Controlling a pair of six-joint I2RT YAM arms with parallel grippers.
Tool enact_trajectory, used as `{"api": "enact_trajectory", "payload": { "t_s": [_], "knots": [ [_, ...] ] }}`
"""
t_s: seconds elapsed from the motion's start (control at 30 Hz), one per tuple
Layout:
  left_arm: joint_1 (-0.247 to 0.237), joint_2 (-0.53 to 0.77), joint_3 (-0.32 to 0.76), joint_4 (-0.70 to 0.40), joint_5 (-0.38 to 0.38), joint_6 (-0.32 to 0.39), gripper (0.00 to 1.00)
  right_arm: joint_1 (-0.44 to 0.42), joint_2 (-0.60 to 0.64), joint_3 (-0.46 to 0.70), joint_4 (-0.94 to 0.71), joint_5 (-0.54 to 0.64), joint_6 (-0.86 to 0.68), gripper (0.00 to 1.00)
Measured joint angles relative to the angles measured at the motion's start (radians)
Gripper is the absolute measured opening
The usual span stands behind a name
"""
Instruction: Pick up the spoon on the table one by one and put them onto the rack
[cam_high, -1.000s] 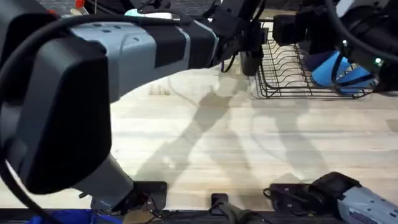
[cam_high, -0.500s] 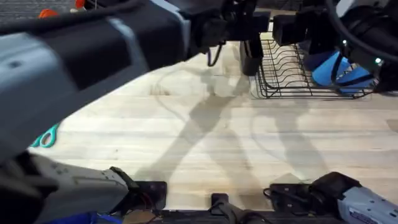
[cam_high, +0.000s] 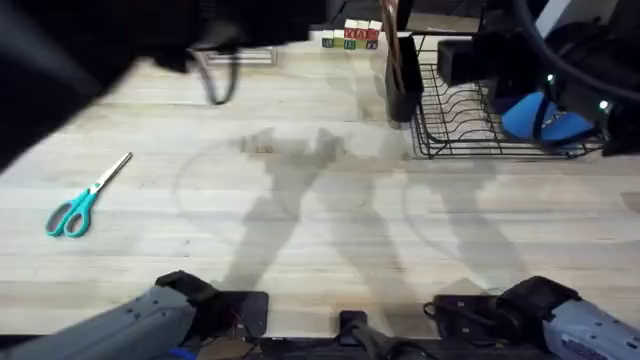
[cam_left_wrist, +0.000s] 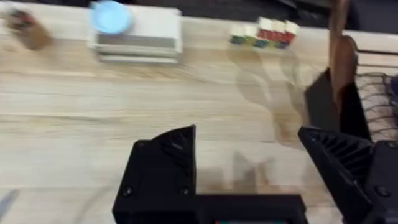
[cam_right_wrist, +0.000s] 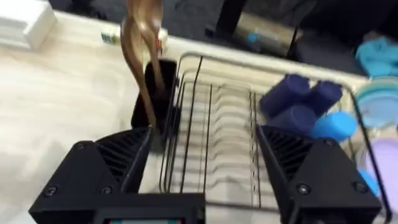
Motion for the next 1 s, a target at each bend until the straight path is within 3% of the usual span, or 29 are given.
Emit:
{"api": "enact_trajectory", "payload": {
  "t_s": [0.2,0.4,0.43,0.63,1.0],
  "knots": [
    [0.075,-0.186,0.0,-0.133,-0.01,0.104,0.994,0.0,0.0,0.016,-0.172,-0.004,0.095,0.993],
    [0.123,-0.315,0.004,-0.282,-0.011,0.143,0.994,0.0,0.0,0.124,-0.36,-0.008,0.176,0.993],
    [0.126,-0.348,0.005,-0.352,-0.011,0.151,0.993,0.0,0.0,0.182,-0.436,-0.008,0.213,0.993],
    [0.126,-0.357,0.008,-0.429,-0.01,0.157,0.993,-0.008,0.0,0.263,-0.571,-0.01,0.286,0.993],
    [0.126,-0.356,0.008,-0.453,-0.011,0.16,0.993,-0.023,0.0,0.288,-0.576,-0.027,0.326,0.993]
  ]
}}
